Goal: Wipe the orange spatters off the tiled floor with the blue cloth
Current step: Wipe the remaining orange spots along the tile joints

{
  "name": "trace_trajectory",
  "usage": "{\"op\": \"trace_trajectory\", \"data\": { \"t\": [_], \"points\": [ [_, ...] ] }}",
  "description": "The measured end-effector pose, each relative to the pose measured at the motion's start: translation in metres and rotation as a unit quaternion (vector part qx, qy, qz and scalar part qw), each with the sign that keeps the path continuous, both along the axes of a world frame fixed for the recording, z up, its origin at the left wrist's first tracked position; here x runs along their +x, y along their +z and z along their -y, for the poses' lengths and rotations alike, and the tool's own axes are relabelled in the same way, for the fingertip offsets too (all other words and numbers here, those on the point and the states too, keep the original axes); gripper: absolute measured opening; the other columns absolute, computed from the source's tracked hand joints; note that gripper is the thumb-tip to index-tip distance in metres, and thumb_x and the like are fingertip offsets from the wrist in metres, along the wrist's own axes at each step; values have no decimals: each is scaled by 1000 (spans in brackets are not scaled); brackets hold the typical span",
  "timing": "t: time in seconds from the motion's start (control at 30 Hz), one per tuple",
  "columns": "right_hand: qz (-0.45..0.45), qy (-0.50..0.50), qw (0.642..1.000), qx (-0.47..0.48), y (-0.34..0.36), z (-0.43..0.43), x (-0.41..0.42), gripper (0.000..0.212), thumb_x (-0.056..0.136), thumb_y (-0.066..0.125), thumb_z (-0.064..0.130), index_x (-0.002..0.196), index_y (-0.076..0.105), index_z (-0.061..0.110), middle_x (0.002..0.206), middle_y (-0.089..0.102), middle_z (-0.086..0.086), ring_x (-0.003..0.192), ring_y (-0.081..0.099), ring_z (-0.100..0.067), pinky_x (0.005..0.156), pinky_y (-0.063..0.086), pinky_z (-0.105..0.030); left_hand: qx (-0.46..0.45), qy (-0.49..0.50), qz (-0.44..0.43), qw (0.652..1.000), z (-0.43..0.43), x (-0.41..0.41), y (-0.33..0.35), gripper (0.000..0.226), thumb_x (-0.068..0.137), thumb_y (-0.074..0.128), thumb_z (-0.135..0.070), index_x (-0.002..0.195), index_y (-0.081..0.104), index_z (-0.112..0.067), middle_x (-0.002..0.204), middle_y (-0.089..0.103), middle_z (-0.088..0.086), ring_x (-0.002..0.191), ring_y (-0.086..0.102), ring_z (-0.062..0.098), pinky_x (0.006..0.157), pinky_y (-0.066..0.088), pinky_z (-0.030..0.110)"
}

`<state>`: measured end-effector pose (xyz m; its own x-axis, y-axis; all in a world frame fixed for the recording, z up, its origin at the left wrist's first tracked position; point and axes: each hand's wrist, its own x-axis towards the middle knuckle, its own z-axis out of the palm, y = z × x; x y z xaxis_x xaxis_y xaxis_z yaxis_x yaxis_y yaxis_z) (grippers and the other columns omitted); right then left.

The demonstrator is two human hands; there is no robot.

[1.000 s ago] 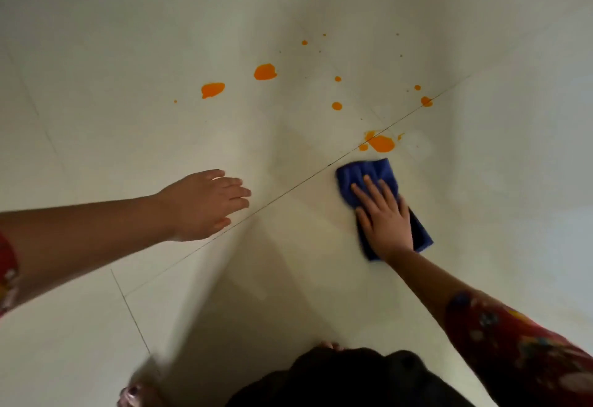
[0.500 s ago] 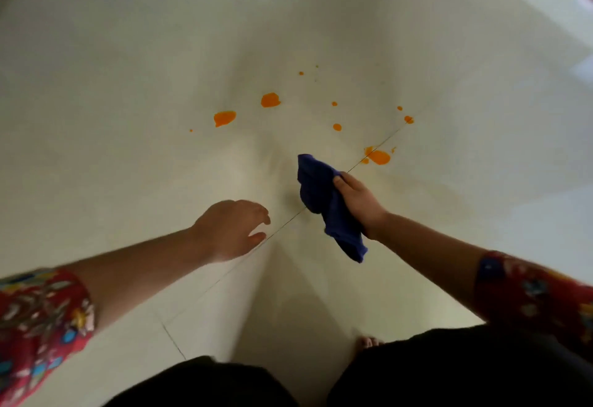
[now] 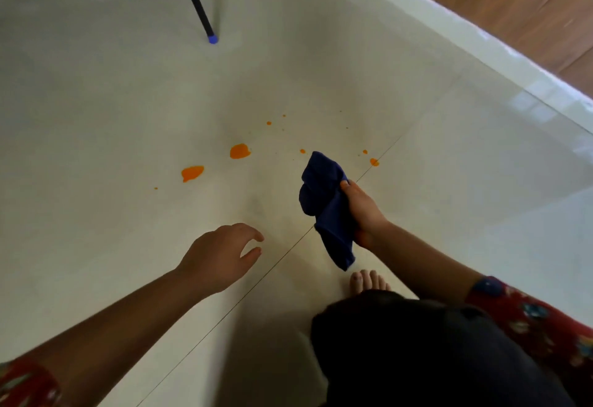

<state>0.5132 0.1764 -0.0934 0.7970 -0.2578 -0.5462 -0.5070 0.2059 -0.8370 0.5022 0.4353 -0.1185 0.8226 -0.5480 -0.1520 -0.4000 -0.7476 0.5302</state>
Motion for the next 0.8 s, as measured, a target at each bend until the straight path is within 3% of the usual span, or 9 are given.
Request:
{"op": "trace_trajectory", "data": {
  "t": [0.13,0.3,0.37,0.43,0.53,0.6,0.7,0.8],
  "points": [
    [6,-22,996,-89,-4,34,9,23,106,33,30,110,55,35,124,59,1,116,56,-25,104,43,-47,21,-2,3,1000,33,32,6,31,95,49,-40,124,57,-33,130,55,-17,117,54,9,88,43,25],
    [60,-5,948,-313,-12,110,6,32,105,32,26,130,52,27,118,62,4,110,55,-15,90,36,-29,59,-16,-16,998,90,70,-3,31,95,49,-39,124,56,-32,130,55,-18,117,54,7,87,44,25],
    [34,13,942,-333,-29,140,6,38,106,30,29,140,46,30,133,56,3,122,50,-14,98,35,-30,58,-13,-32,998,115,82,-11,32,95,49,-37,126,56,-30,132,55,-15,118,53,9,89,44,26],
    [-43,90,935,-339,-56,164,7,46,105,23,39,150,30,33,157,28,3,144,24,-14,117,19,-36,40,18,-58,997,140,89,-21,37,96,50,-34,132,52,-28,137,52,-11,124,50,12,95,43,29],
    [-186,248,839,-448,-104,184,9,54,101,14,54,152,0,44,162,-16,9,149,-16,-20,119,-5,-54,15,77,-84,993,164,88,-36,48,95,52,-31,142,42,-25,144,46,-6,131,44,15,101,39,31],
    [-191,277,789,-514,-129,190,23,61,99,17,58,149,-15,46,158,-28,8,146,-25,-26,115,-9,-60,10,98,-95,991,172,84,-49,54,95,54,-30,145,37,-23,147,43,-4,134,40,15,104,36,29],
    [-115,276,741,-601,-145,185,65,62,99,17,57,150,-16,44,160,-24,5,147,-20,-31,115,-6,-63,11,115,-89,989,170,79,-66,62,92,57,-29,148,32,-20,149,39,0,138,36,17,108,35,31],
    [-81,272,735,-616,-149,165,103,61,99,16,57,152,-10,40,162,-16,2,148,-17,-30,116,-10,-58,20,146,-49,988,170,84,-84,66,92,58,-29,150,29,-18,155,31,4,144,27,22,114,31,38]
  ]
}}
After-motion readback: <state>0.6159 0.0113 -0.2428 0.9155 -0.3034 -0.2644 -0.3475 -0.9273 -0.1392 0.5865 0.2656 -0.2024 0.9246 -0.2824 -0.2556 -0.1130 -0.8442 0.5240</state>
